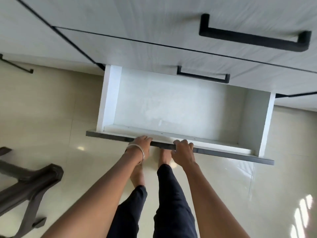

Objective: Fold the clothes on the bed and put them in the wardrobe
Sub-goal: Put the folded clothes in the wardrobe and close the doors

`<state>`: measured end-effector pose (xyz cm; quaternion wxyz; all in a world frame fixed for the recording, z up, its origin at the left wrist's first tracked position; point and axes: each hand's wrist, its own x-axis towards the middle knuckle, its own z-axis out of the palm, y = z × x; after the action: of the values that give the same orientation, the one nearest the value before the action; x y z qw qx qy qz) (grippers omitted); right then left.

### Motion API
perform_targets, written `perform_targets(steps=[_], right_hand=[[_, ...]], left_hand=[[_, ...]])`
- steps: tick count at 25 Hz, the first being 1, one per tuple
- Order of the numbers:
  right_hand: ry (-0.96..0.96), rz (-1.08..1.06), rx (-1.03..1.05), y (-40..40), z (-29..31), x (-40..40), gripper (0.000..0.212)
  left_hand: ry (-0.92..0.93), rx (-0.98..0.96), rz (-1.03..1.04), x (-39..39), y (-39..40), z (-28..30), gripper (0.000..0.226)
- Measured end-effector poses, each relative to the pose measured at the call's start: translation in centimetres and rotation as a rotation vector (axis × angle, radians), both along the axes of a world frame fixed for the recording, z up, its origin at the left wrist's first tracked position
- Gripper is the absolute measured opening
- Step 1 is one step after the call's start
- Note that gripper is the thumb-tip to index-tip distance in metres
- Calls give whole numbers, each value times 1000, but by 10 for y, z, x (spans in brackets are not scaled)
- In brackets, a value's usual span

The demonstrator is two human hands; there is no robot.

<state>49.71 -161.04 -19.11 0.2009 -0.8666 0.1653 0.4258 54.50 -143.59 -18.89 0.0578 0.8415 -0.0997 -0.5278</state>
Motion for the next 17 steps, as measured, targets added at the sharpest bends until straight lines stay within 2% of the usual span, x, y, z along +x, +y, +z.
perform_targets(steps=[3,5,9,13,17], right_hand=[[-40,-135,165,10,43,39,35],[-112,-200,243,30,85,74,29],[-326,-262,411,100,179,139,25],[-394,-331,558,212,259,187,37],[-469,-176,628,356,315,210,42]], left_hand=[[-2,-9,119,23,10,31,46],[-44,-64,265,43,27,69,42],[-234,-259,788,73,85,163,29],[-363,-502,1480,93,174,249,23],[-502,-647,1765,98,317,313,27]])
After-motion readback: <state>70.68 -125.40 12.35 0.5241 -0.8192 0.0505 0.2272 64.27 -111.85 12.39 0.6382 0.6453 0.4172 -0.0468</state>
